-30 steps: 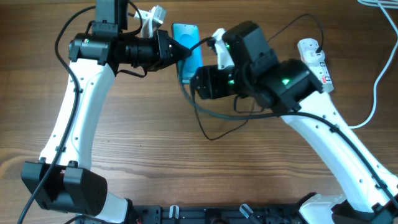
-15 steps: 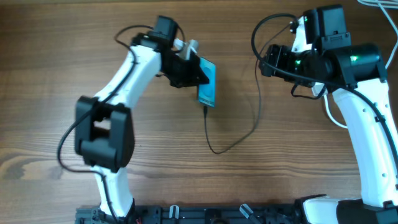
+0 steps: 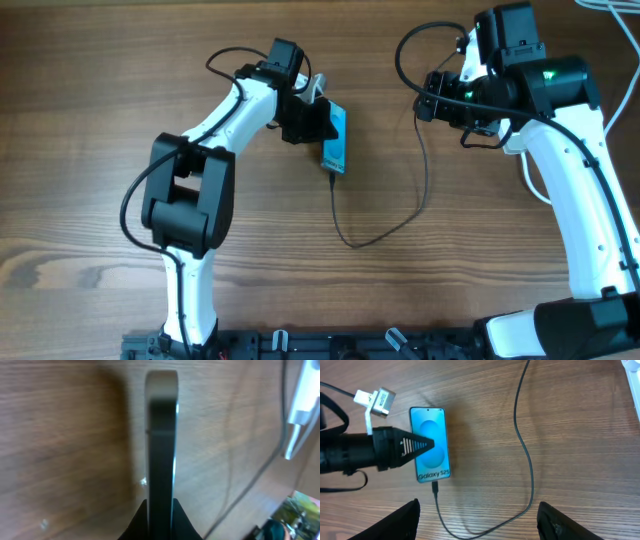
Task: Plug charger to phone and switch on socket
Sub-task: 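Lower the phone flat onto the table with the left gripper and release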
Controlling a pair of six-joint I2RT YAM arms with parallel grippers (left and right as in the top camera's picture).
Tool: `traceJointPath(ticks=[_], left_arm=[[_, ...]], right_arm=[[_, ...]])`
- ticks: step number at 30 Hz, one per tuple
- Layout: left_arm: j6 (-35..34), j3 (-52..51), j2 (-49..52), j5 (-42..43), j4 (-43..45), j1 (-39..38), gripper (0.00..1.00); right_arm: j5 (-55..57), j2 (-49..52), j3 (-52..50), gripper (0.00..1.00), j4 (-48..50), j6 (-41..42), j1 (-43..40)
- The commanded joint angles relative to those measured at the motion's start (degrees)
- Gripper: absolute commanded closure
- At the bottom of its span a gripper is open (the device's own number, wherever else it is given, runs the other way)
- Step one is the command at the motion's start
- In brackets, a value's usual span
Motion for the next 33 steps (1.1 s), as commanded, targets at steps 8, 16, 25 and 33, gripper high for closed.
traceJointPath(ticks=[8, 16, 25, 33], left_arm=[[-0.5, 0.3, 2.4, -2.7, 3.8, 0.5, 0.94], [-0.5, 0.3, 5.1, -5.0, 3.2, 0.5, 0.89], [-0.5, 0.3, 5.1, -17.9, -0.9, 0.5, 0.76], [-0.2, 0.3, 5.1, -22.4, -2.5, 0.5, 0.57]], right_arm=[[0.8, 0.2, 0.3, 0.24, 0.9, 0.2, -0.1], [0.8, 0.2, 0.3, 0.24, 0.8, 0.2, -0.1], [0.8, 0.2, 0.3, 0.22, 0.8, 0.2, -0.1], [0.8, 0.2, 0.3, 0.22, 0.4, -0.2, -0.1]])
